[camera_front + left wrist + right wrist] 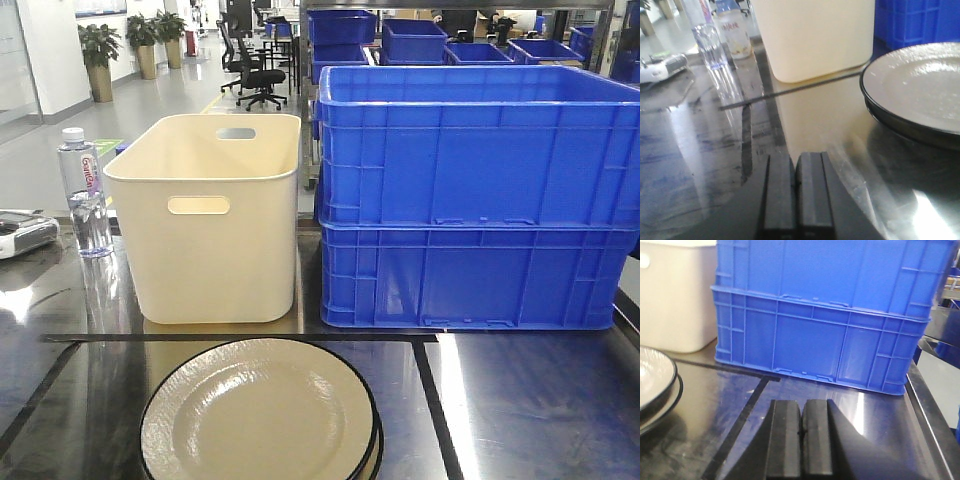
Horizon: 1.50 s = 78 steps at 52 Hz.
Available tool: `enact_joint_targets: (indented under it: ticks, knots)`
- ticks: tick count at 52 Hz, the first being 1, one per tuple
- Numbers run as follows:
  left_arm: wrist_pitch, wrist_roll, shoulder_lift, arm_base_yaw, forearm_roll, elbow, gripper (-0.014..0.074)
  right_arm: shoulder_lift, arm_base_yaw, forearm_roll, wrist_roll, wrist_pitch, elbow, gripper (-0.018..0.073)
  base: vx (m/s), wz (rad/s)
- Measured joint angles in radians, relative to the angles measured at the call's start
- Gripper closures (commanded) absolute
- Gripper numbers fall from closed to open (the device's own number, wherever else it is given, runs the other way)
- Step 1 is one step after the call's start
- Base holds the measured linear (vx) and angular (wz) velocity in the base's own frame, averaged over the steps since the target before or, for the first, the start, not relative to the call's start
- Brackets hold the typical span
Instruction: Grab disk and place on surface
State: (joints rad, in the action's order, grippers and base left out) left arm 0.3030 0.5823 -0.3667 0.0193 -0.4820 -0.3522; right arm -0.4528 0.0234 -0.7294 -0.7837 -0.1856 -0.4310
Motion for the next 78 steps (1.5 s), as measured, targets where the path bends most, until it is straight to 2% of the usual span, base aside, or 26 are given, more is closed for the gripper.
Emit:
enact_joint_targets:
  ticks: [12,35,41,45,50,64,69,78]
  knots:
    - [-0.012,0.000,0.000,0.000,0.000,0.000,0.0598,0.001,0.000,-0.074,0.001,0.014,0.007,0.0568,0.00,0.00]
    - [-0.012,0.000,0.009,0.000,0.000,0.001,0.0598,0.001,0.000,-0.082,0.001,0.014,0.007,0.0568,0.00,0.00]
    - [-0.023,-0.005,0.064,0.000,0.084,0.025,0.0598,0.001,0.000,-0.082,0.001,0.015,0.007,0.0568,0.00,0.00]
    - [-0.039,-0.061,0.117,0.000,0.170,0.057,0.0598,0.001,0.000,-0.082,0.001,0.017,0.007,0.0568,0.00,0.00]
    - [-0.062,-0.194,0.196,0.000,0.258,0.135,0.0598,0.001,0.000,-0.082,0.001,0.017,0.007,0.0568,0.00,0.00]
    - [-0.204,-0.503,0.363,0.000,0.421,0.376,0.0598,0.001,0.000,-0.082,0.001,0.018,0.007,0.0568,0.00,0.00]
    - [-0.214,-0.548,0.374,0.000,0.482,0.380,0.0598,0.001,0.000,-0.083,0.001,0.018,0.007,0.0568,0.00,0.00]
    - [-0.213,-0.569,0.374,0.000,0.505,0.380,0.0598,0.001,0.000,-0.083,0.001,0.019,0.007,0.0568,0.00,0.00]
